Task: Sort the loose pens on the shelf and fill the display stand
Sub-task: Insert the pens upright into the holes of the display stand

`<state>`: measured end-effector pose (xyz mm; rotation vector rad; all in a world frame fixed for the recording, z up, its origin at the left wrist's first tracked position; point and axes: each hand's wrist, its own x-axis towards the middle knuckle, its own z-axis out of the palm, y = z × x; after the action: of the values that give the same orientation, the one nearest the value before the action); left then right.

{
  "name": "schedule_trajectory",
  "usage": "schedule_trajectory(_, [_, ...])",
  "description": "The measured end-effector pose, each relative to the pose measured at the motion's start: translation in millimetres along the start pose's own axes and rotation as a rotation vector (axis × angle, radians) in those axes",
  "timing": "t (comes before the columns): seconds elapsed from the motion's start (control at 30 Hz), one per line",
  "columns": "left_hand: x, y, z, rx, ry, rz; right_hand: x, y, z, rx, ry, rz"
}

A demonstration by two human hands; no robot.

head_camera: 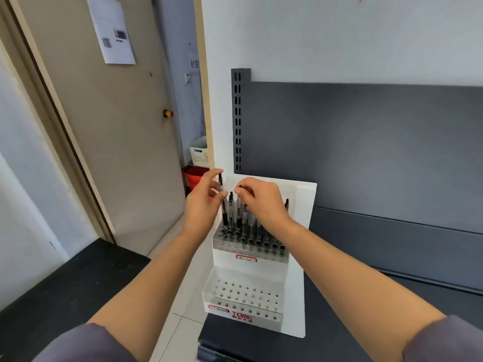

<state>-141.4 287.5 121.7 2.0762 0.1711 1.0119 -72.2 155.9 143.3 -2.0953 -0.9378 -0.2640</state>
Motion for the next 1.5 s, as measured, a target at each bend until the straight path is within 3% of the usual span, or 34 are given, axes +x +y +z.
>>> schedule_trajectory(0.37, [-2,-21,18,0.057,-0.054,0.031,9,6,10,-0.292,-0.015,0.052])
schedule_trajectory(0.63, [-1,-22,18,0.206,-0.077,0.087,8,11,19,-0.308,-0.026,0.009])
schedule_trajectory(0.97, [-21,-37,23,0.264,-0.125,0.036,0,11,25,-0.398,-0.004,-0.031])
schedule_trajectory(1.23, [-11,-30,15,0.328,-0.148,0.077,5,12,21,-0.419,-0.08,0.007])
schedule_trajectory(1.5, [1,-18,15,0.399,-0.195,-0.022,11,8,20,-0.477,-0.1,-0.003])
